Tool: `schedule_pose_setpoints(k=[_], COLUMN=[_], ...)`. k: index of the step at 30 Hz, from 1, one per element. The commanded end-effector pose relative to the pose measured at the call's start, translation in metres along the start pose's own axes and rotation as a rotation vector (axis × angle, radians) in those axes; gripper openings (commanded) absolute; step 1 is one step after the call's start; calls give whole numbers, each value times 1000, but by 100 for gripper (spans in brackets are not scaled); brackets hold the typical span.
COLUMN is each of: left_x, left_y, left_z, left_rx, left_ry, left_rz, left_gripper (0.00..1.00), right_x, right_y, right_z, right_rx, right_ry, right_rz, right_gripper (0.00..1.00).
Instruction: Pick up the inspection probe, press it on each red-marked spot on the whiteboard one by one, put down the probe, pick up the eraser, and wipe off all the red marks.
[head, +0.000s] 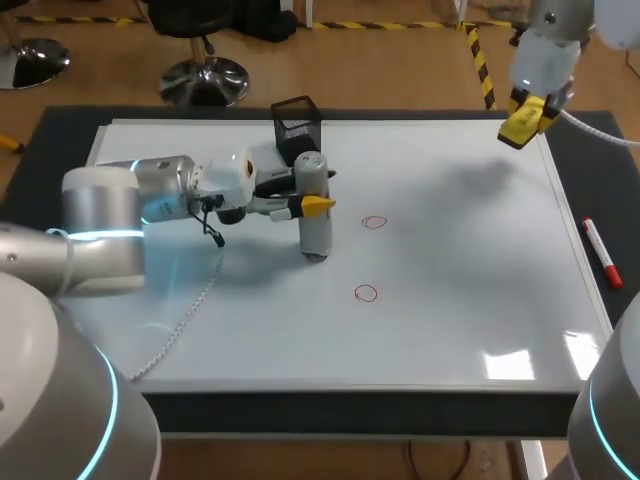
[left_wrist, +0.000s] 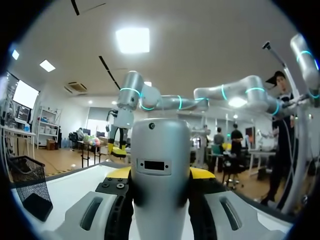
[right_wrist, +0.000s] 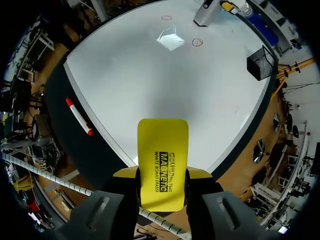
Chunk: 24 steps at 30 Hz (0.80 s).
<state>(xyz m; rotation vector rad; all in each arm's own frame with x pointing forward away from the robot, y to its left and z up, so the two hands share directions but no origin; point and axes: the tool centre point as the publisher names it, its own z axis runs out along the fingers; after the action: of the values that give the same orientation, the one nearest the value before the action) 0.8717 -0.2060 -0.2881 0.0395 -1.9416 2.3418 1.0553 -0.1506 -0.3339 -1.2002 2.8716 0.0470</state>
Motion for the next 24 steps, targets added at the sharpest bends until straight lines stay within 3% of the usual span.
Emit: schedule_pose_setpoints(k=[1, 24], left_x=[3, 8], left_y=[-1, 0], left_z=[-4, -5], left_rx=[-22, -73], left_ry=[-7, 11], left_rz=[4, 7], left_gripper=[0, 0], right_x=[0, 0], right_y=[-1, -1], right_z=[-1, -1], right_rx=[2, 2], right_ry=[4, 4], right_rz=[-2, -2], right_gripper=[0, 0])
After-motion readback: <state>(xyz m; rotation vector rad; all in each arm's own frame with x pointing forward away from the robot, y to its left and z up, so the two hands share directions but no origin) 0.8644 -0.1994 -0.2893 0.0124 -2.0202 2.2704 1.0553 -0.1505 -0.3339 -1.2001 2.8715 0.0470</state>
